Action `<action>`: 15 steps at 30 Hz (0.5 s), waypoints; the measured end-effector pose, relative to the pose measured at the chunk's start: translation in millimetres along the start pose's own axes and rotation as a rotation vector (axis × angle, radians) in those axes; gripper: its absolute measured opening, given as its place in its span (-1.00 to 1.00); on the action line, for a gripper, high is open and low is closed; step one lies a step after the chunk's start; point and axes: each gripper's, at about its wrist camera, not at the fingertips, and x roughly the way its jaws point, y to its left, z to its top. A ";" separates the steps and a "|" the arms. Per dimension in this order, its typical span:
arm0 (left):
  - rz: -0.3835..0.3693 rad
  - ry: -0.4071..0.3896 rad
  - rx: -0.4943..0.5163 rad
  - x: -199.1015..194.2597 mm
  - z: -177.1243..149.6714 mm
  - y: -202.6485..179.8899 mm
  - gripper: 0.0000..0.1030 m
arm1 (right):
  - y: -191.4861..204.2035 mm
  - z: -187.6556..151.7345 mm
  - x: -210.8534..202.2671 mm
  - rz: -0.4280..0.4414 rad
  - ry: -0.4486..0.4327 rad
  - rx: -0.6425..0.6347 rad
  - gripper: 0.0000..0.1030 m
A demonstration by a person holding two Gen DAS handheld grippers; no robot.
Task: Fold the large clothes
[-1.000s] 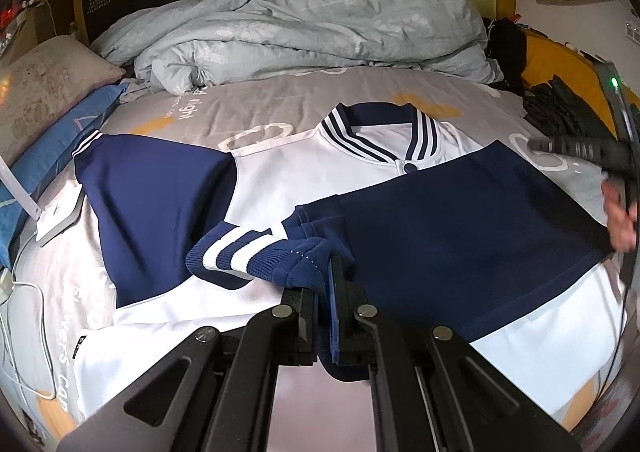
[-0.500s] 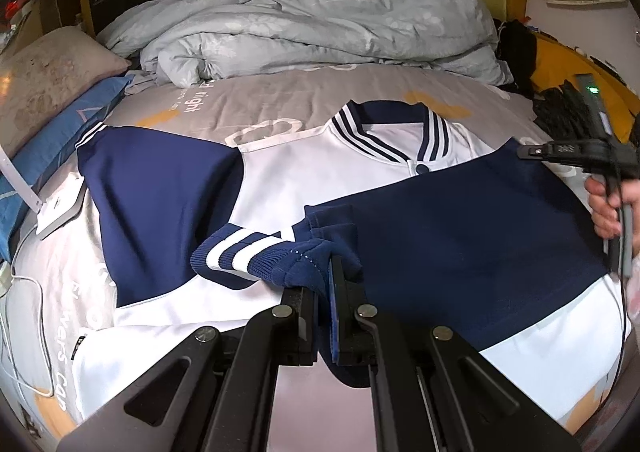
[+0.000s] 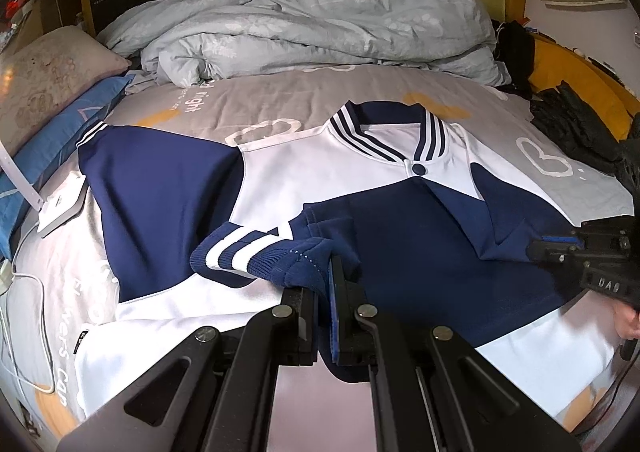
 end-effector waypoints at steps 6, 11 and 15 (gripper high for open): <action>-0.001 -0.003 0.002 -2.1 0.0 -0.5 -0.92 | -19.8 23.2 -34.0 -0.027 -0.151 0.053 -0.38; 0.001 0.001 0.003 -1.7 -0.2 -1.9 -0.92 | -48.5 57.5 -11.7 -0.201 -0.138 0.093 -0.18; 0.009 -0.002 0.007 0.2 0.1 -1.0 -0.92 | -60.5 69.0 39.8 -0.249 0.007 0.050 -0.03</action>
